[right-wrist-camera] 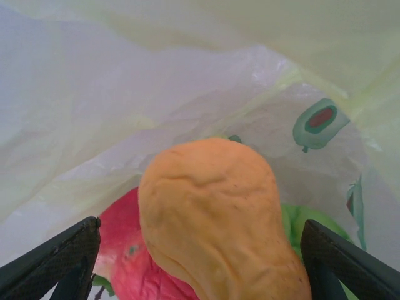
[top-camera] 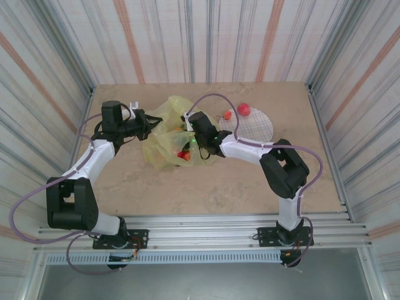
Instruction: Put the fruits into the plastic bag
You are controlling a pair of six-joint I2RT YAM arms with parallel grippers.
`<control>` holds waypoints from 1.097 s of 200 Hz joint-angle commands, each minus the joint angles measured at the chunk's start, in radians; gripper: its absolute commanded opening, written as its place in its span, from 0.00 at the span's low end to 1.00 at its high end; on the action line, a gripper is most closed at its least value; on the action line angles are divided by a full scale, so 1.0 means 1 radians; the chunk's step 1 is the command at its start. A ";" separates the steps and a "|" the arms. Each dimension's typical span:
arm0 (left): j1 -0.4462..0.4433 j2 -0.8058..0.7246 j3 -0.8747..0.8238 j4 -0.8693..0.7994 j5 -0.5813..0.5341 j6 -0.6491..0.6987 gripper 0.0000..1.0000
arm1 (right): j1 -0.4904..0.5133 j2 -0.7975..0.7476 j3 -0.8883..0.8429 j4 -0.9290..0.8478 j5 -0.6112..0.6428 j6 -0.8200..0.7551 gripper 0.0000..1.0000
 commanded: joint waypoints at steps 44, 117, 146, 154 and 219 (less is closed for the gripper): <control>-0.004 -0.008 -0.009 0.006 0.019 0.005 0.00 | -0.022 -0.131 -0.101 0.032 -0.038 -0.006 0.87; -0.002 -0.007 -0.010 0.007 0.019 0.001 0.00 | -0.050 -0.329 -0.251 0.053 -0.051 -0.047 0.87; 0.000 -0.003 -0.011 0.008 0.020 0.001 0.00 | -0.073 -0.426 -0.326 0.081 -0.046 -0.065 0.87; 0.000 -0.004 -0.011 0.007 0.019 0.002 0.00 | -0.082 -0.449 -0.345 0.095 -0.061 -0.065 0.87; 0.000 -0.001 -0.011 0.007 0.019 0.001 0.00 | -0.151 -0.589 -0.411 0.088 -0.212 -0.126 0.86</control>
